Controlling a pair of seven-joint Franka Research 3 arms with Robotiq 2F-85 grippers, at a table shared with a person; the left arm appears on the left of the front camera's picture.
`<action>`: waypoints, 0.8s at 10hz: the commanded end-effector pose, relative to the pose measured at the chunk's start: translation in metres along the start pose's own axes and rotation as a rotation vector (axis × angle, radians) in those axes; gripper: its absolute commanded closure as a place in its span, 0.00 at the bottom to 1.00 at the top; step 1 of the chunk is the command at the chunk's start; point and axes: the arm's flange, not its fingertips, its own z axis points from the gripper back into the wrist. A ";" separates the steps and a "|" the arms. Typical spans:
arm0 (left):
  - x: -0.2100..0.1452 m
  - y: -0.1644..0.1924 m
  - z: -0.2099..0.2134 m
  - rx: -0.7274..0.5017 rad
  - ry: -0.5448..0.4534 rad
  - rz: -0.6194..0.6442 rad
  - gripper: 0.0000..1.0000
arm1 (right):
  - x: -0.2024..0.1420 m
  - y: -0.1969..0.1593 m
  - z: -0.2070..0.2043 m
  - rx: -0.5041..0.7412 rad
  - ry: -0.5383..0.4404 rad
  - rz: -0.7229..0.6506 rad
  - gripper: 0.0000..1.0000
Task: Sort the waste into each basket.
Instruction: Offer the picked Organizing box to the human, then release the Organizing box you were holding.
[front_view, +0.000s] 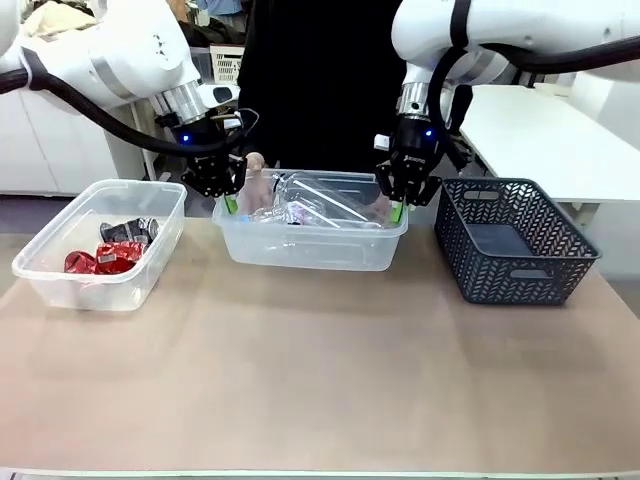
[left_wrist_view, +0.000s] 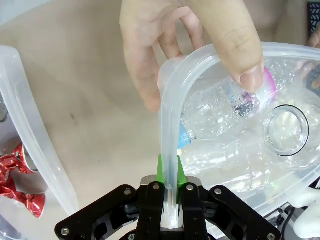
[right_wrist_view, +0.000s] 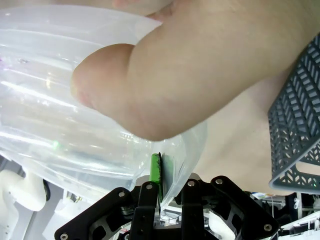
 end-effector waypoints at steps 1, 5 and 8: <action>-0.001 -0.002 -0.001 0.005 0.003 -0.009 0.95 | -0.006 0.002 0.001 -0.001 -0.004 0.010 0.95; -0.001 -0.002 -0.001 0.005 0.003 -0.009 0.95 | -0.006 0.002 0.001 -0.001 -0.004 0.010 0.95; 0.002 -0.007 -0.002 -0.014 0.028 -0.024 0.35 | -0.016 -0.012 0.007 0.050 -0.124 -0.058 0.38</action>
